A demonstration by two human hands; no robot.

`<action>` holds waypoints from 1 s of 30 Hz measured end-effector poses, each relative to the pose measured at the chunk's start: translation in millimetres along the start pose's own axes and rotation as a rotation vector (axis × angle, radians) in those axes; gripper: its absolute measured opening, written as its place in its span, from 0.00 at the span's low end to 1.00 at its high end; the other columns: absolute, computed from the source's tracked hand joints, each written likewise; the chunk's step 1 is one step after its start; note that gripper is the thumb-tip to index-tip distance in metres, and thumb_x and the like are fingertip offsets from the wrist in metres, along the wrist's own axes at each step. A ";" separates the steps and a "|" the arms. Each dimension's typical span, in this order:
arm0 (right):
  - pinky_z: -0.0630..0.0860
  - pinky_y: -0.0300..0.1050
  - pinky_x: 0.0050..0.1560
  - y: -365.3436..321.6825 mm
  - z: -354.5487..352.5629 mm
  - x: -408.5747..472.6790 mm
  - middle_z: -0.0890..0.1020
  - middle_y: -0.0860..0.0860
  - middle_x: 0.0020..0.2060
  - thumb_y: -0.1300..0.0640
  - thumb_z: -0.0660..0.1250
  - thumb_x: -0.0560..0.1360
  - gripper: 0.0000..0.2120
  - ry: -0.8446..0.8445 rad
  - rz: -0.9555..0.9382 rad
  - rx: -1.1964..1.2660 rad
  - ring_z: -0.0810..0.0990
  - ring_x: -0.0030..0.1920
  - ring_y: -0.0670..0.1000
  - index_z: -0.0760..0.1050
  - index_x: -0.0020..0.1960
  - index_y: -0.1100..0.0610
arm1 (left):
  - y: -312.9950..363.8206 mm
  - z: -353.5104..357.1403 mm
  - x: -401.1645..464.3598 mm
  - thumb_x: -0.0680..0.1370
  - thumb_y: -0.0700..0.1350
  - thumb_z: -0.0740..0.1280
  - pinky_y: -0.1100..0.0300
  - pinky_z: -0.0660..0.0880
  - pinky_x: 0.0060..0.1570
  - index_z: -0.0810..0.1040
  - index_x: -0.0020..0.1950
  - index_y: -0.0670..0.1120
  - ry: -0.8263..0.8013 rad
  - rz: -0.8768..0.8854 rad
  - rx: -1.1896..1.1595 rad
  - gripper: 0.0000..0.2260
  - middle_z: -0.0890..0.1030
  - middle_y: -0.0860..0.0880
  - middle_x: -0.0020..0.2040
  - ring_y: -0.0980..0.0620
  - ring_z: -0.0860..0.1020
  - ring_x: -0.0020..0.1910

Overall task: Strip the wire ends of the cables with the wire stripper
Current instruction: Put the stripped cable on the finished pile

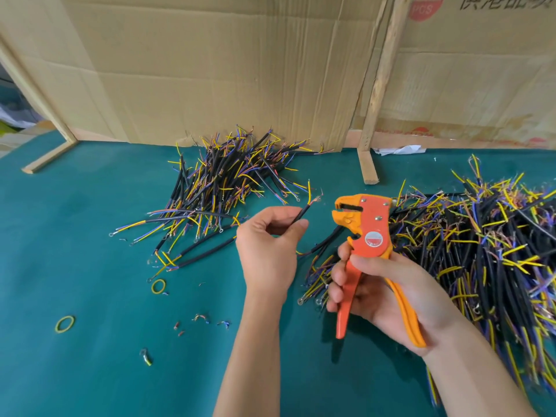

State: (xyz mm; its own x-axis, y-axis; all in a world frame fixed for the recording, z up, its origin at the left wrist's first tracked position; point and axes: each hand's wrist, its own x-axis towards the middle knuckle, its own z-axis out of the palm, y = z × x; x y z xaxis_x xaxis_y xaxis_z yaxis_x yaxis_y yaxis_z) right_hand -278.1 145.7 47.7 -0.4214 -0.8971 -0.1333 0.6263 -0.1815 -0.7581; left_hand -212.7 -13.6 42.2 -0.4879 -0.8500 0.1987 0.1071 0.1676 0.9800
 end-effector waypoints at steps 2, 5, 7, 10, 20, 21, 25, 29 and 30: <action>0.81 0.59 0.43 3.9 4.3 1.9 0.78 0.63 0.40 0.58 0.83 0.63 0.21 -0.013 0.019 -0.037 0.80 0.38 0.63 0.79 0.51 0.60 | 0.5 -0.5 0.0 0.70 0.36 0.77 0.63 0.77 0.41 0.84 0.39 0.54 -0.001 0.006 0.015 0.12 0.85 0.56 0.35 0.60 0.81 0.35; 0.81 0.58 0.42 7.3 9.7 4.3 0.79 0.62 0.39 0.58 0.83 0.62 0.21 -0.013 0.002 -0.035 0.80 0.38 0.62 0.79 0.50 0.60 | 0.9 -1.7 0.4 0.69 0.36 0.77 0.67 0.76 0.40 0.84 0.39 0.53 -0.008 0.014 0.040 0.12 0.85 0.56 0.36 0.60 0.81 0.35; 0.81 0.57 0.42 6.3 11.0 4.5 0.79 0.62 0.39 0.60 0.82 0.63 0.18 0.001 -0.012 -0.029 0.80 0.38 0.61 0.79 0.50 0.60 | 2.3 -2.6 -0.5 0.69 0.35 0.77 0.68 0.76 0.40 0.84 0.39 0.53 -0.020 0.014 0.061 0.12 0.84 0.57 0.35 0.61 0.81 0.35; 0.81 0.57 0.42 3.8 9.1 3.1 0.78 0.62 0.39 0.62 0.77 0.66 0.15 0.013 -0.009 -0.062 0.80 0.37 0.62 0.80 0.50 0.60 | 4.2 -1.8 -2.7 0.69 0.35 0.77 0.69 0.75 0.39 0.85 0.40 0.51 -0.053 0.023 0.115 0.11 0.84 0.57 0.35 0.62 0.80 0.34; 0.63 0.39 0.20 10.0 17.1 8.9 0.61 0.51 0.23 0.49 0.75 0.70 0.21 0.218 -0.090 -0.109 0.61 0.18 0.48 0.65 0.29 0.55 | 7.5 6.3 -7.9 0.70 0.35 0.77 0.69 0.76 0.43 0.86 0.44 0.50 -0.123 0.083 0.186 0.10 0.85 0.57 0.38 0.64 0.81 0.37; 0.63 0.38 0.19 9.6 17.1 10.0 0.61 0.50 0.23 0.49 0.74 0.70 0.20 0.248 -0.128 -0.063 0.61 0.19 0.48 0.66 0.30 0.54 | 8.5 9.3 -9.8 0.71 0.36 0.76 0.67 0.77 0.47 0.86 0.47 0.50 -0.182 0.110 0.206 0.11 0.85 0.56 0.42 0.63 0.82 0.40; 0.75 0.43 0.30 -3.9 3.8 9.8 0.70 0.51 0.29 0.54 0.71 0.73 0.09 0.356 -0.316 0.184 0.71 0.27 0.50 0.74 0.37 0.54 | 10.6 22.6 -20.0 0.76 0.42 0.67 0.66 0.74 0.60 0.84 0.59 0.53 -0.539 0.141 0.292 0.14 0.85 0.59 0.55 0.65 0.80 0.56; 0.81 0.48 0.43 -12.8 -11.7 3.1 0.76 0.54 0.37 0.58 0.69 0.73 0.03 0.307 -0.366 0.273 0.78 0.37 0.54 0.76 0.44 0.57 | 5.4 -1.8 -7.8 0.77 0.41 0.69 0.70 0.68 0.59 0.86 0.51 0.49 -0.142 0.191 0.474 0.08 0.85 0.54 0.53 0.57 0.80 0.58; 0.81 0.49 0.44 -10.9 -11.9 3.7 0.77 0.54 0.38 0.59 0.69 0.73 0.04 0.293 -0.351 0.268 0.78 0.38 0.54 0.75 0.45 0.57 | 2.8 -16.1 -1.3 0.76 0.40 0.68 0.66 0.69 0.57 0.86 0.50 0.48 0.029 0.171 0.574 0.07 0.85 0.52 0.51 0.52 0.81 0.56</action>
State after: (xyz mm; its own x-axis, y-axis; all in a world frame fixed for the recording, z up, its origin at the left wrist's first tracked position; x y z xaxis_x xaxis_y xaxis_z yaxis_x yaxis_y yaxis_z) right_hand -294.2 149.1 47.9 -0.7774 -0.6205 -0.1033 0.5445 -0.5816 -0.6044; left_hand -197.9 -20.0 44.6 -0.4803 -0.7992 0.3613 -0.3071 0.5392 0.7842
